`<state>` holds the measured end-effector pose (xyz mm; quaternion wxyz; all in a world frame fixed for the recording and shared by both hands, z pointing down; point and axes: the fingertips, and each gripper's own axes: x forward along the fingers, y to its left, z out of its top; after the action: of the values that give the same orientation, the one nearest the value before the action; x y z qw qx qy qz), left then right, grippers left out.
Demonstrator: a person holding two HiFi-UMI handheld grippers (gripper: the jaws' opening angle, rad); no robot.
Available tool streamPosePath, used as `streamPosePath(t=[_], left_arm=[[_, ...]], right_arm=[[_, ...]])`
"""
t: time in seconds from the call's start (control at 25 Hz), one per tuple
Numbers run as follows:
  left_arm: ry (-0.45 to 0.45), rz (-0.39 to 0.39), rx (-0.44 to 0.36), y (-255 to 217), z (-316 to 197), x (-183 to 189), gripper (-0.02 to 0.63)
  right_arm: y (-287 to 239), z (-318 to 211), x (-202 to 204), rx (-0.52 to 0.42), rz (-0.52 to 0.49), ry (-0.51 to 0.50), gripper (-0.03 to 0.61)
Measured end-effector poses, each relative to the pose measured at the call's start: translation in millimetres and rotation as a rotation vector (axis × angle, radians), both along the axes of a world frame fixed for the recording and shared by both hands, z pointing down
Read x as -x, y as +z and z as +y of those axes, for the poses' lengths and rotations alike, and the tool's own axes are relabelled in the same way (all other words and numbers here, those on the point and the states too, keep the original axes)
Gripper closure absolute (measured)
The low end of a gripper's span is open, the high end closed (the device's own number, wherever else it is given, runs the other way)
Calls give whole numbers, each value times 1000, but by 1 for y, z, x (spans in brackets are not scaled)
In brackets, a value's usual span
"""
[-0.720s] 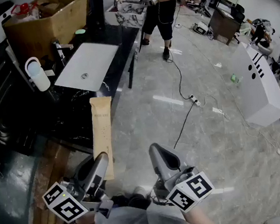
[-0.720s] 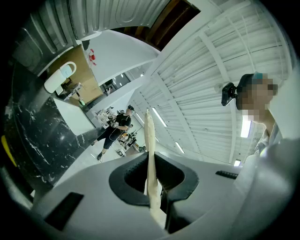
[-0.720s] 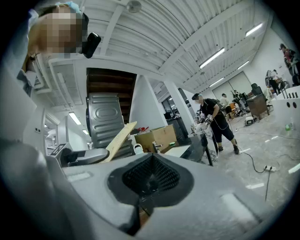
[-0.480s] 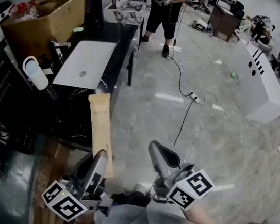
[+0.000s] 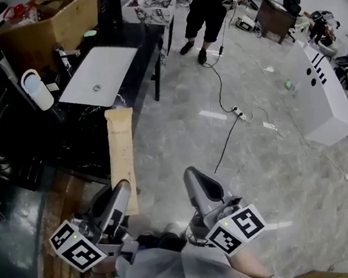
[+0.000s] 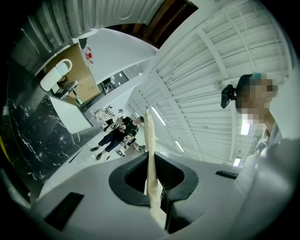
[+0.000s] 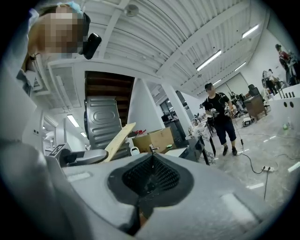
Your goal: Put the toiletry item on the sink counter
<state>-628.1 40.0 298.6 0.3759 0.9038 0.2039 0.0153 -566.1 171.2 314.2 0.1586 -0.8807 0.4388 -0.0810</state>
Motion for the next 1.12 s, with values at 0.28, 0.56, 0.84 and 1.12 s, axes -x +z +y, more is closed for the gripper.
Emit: streamPosePath(t=[0.28, 0.56, 0.84, 1.12], left_arm=[[12, 29, -2, -8, 23, -8, 580], [30, 68, -3, -14, 49, -20, 580], [48, 72, -22, -16, 67, -30, 580], [82, 63, -14, -10, 81, -43, 580]], right_arm=[[-3, 30, -5, 0, 19, 32, 580], [-1, 60, -10, -14, 29, 58, 580], [3, 74, -16, -22, 16, 64, 580], [9, 85, -25, -14, 4, 88, 580]])
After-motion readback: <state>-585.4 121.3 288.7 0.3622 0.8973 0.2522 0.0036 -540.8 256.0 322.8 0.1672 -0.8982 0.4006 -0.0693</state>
